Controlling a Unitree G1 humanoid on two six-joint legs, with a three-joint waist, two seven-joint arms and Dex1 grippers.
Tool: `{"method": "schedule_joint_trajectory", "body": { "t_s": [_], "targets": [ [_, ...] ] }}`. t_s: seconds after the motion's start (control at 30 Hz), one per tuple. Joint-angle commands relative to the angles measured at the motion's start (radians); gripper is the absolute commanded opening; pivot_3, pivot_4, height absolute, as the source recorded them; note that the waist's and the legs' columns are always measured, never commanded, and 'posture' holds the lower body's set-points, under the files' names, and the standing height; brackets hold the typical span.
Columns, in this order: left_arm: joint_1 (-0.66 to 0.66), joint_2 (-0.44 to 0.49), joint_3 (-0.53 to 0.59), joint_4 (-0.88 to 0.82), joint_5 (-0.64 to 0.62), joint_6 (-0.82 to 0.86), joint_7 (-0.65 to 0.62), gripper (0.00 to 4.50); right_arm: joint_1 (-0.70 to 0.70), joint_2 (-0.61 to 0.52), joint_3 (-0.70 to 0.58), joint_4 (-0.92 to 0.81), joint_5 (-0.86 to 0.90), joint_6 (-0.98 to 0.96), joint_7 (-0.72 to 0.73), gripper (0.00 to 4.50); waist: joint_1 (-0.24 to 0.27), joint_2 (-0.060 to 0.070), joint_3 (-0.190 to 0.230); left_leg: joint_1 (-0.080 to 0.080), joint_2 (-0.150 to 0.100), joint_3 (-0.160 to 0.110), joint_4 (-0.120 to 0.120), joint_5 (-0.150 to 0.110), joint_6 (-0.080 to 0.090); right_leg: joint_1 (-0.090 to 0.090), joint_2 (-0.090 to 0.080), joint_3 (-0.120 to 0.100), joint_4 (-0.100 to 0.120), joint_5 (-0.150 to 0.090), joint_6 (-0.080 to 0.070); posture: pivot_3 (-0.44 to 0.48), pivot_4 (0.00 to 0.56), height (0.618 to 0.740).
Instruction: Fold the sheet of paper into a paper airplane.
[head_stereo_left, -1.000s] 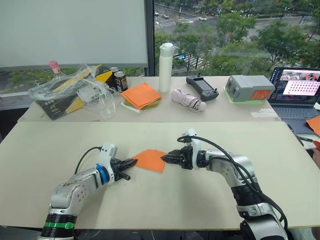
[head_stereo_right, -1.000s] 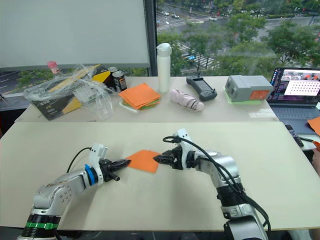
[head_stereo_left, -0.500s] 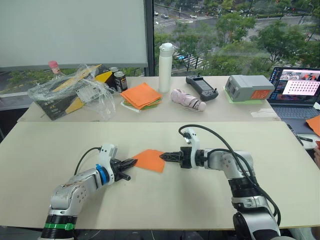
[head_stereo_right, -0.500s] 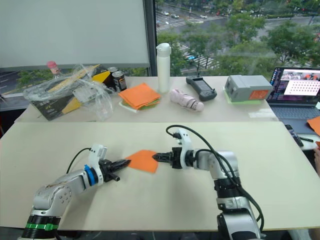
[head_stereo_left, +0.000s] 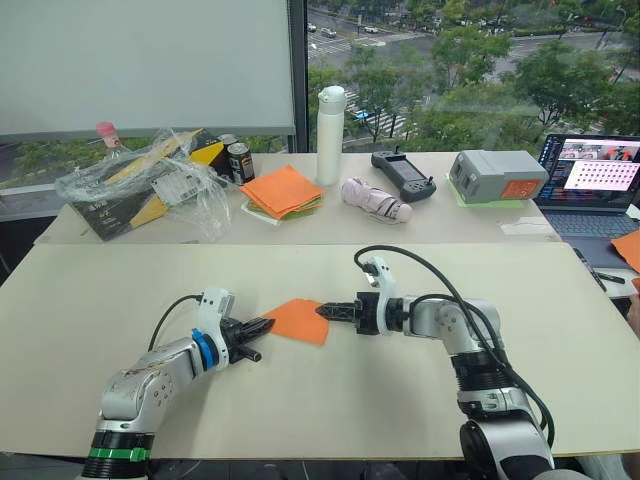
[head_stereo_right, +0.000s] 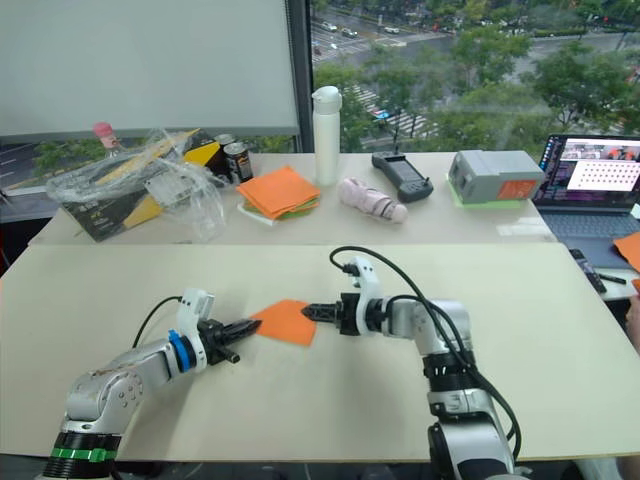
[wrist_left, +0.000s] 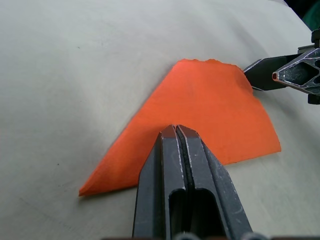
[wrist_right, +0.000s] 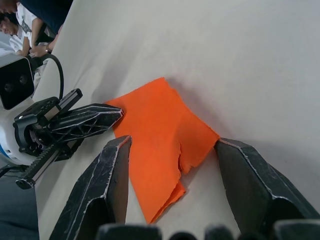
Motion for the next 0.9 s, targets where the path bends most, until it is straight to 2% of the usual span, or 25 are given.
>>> {"method": "schedule_joint_trajectory", "body": {
  "t_s": [0.03,0.63,0.73,0.9],
  "targets": [
    [0.026,-0.002,-0.025,0.012,0.022,0.033,0.013,0.00,-0.013,0.017,-0.005,-0.004,0.022,-0.012,0.000,2.89,0.000,0.000,0.000,0.000,0.000,0.000,0.000,0.000,0.000,0.000,0.000,0.000,0.000,0.000,0.000,0.000,0.150,0.740],
    [0.035,0.003,-0.021,0.002,0.020,0.035,0.015,0.00,-0.027,0.051,-0.018,0.019,0.022,-0.041,0.006,2.89,-0.001,0.000,0.000,0.000,0.000,0.000,0.000,0.000,0.000,0.000,0.000,0.000,0.000,0.000,0.000,0.000,0.150,0.740],
    [0.036,0.003,-0.019,-0.001,0.018,0.037,0.015,0.00,-0.025,0.054,-0.016,0.019,0.020,-0.051,0.008,2.17,-0.001,0.000,0.000,0.000,0.000,0.000,0.000,0.000,0.000,0.000,0.000,0.000,0.000,0.000,0.000,0.000,0.150,0.740],
    [0.036,0.006,-0.018,-0.004,0.017,0.039,0.014,0.00,-0.020,0.052,-0.008,0.014,0.020,-0.068,0.017,0.42,-0.001,0.000,0.000,0.000,0.000,0.000,0.000,0.000,0.000,0.000,0.000,0.000,0.000,0.000,0.000,0.000,0.150,0.740]
  ]
}}
